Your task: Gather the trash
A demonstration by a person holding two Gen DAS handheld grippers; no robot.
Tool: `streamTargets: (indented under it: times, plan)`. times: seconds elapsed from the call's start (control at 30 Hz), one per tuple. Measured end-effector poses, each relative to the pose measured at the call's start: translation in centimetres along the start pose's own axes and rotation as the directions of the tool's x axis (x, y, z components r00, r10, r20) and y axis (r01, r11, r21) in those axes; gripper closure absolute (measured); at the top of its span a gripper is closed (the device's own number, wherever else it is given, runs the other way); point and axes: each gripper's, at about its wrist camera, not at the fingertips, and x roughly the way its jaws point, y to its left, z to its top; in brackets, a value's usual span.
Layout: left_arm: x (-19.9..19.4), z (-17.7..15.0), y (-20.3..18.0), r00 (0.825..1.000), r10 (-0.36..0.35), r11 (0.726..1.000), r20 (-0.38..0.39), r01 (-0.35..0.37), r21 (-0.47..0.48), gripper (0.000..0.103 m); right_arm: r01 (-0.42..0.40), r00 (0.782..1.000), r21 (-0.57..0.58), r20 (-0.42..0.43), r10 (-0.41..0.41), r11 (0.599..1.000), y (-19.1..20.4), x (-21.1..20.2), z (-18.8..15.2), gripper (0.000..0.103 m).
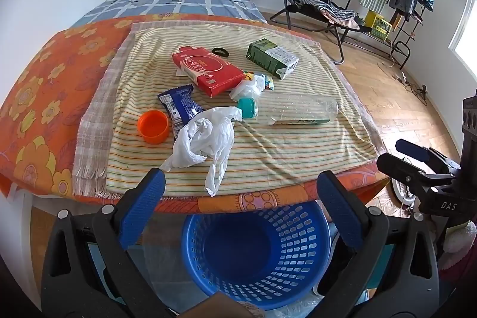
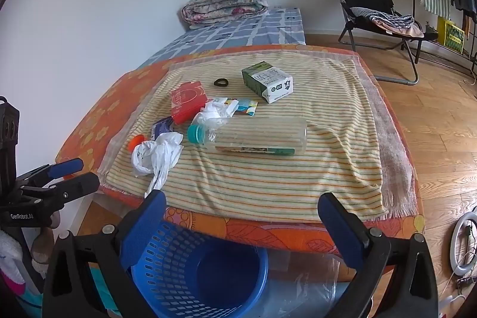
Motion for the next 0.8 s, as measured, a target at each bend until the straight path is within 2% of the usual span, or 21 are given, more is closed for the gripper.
streamTargets:
  times: [0.27, 0.8]
  plan:
    - [-0.1, -0.1, -0.2, 1.000, -0.003, 1.000, 0.000, 0.003, 0.003, 0.000, -0.004, 1.000, 0.006, -0.005, 0.004, 1.000, 0.8, 1.5, 0.0, 0.000]
    - [0.0, -0.1, -0.2, 1.000, -0.001, 1.000, 0.002, 0.001, 0.000, 0.000, -0.012, 1.000, -0.006, -0.002, 0.012, 1.000, 1.3, 1.5, -0.4, 0.000]
